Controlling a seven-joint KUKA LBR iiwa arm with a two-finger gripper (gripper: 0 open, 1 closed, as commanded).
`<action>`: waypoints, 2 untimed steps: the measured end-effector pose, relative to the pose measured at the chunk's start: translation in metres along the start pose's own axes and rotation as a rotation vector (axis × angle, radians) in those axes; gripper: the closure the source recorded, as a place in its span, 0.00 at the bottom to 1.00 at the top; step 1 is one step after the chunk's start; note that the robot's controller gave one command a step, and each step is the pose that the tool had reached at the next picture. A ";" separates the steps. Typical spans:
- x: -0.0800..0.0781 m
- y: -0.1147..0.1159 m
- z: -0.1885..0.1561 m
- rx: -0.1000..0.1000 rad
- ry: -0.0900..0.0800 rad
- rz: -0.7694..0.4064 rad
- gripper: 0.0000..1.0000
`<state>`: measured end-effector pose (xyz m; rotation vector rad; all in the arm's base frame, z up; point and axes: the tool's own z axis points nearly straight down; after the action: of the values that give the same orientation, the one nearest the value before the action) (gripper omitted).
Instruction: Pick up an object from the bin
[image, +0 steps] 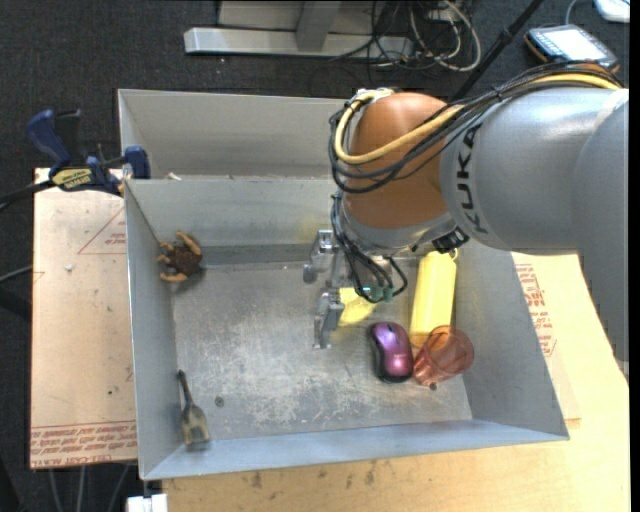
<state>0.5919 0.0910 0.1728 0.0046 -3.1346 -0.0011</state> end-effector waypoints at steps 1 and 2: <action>-0.002 0.000 -0.005 -0.001 -0.008 0.002 0.00; -0.010 -0.049 0.047 -0.001 -0.015 -0.059 0.00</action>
Offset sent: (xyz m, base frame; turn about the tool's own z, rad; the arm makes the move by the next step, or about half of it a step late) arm 0.0114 -0.0807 -0.0804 -0.0868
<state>0.6018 0.0416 0.1255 0.0977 -3.1480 -0.0035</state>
